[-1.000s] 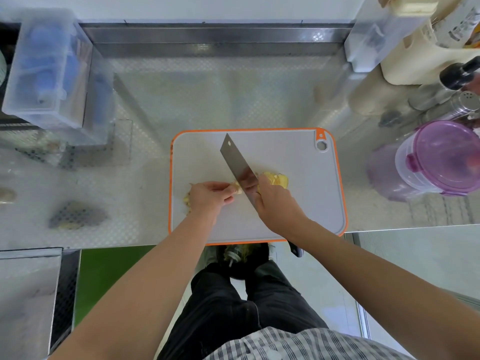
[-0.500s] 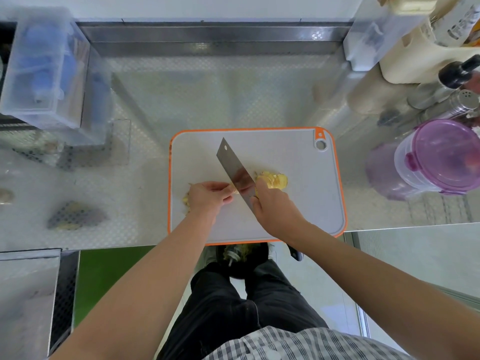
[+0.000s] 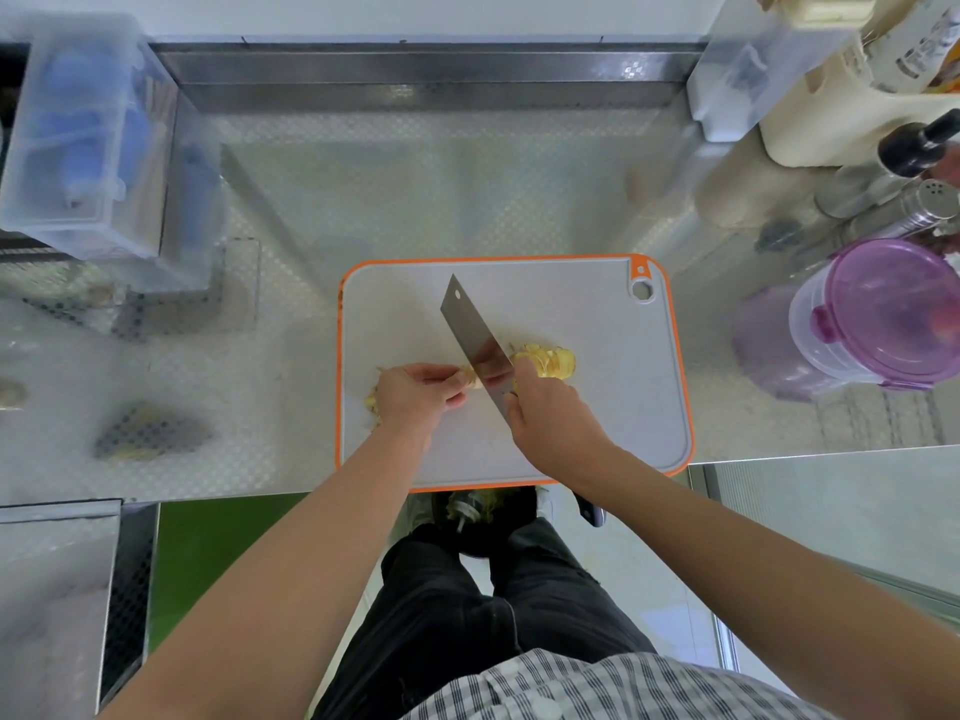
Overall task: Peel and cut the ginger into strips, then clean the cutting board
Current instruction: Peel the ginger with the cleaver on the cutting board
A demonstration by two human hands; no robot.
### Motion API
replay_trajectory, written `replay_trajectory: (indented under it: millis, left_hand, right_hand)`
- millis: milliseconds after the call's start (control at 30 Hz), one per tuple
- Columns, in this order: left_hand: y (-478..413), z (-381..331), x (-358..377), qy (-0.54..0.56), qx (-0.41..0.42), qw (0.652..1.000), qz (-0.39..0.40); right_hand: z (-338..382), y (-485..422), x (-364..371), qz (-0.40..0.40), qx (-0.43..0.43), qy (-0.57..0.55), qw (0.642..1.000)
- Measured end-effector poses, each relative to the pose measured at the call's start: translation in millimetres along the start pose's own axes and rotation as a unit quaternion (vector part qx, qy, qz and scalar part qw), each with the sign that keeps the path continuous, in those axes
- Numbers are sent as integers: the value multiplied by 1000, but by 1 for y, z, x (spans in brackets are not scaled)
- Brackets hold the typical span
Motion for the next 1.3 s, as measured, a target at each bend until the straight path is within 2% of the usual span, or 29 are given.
replay_trajectory:
  millis: [467, 767, 1033, 1300]
  left_hand:
    - [-1, -4, -1, -9, -22, 1000, 16]
    - [-4, -1, -3, 7, -31, 999, 9]
    - [-3, -2, -3, -7, -28, 1000, 11]
    - [-5, -2, -4, -10, -34, 999, 10]
  right_hand:
    - [8, -28, 22, -3, 31, -8, 999]
    - [0, -18, 1, -43, -20, -62, 997]
    - [3, -4, 1, -6, -8, 5, 1000]
    - [4, -12, 4, 2, -4, -6, 1000]
Point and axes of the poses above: each hand's wrist, its own y-axis away from the middle knuckle, its own x-axis out of the palm, z = x × y, the point moved 1 cm from there along -y, towards the middle knuckle, and after that the axes turned 5 degrees about -y, right-handed, at the moved point
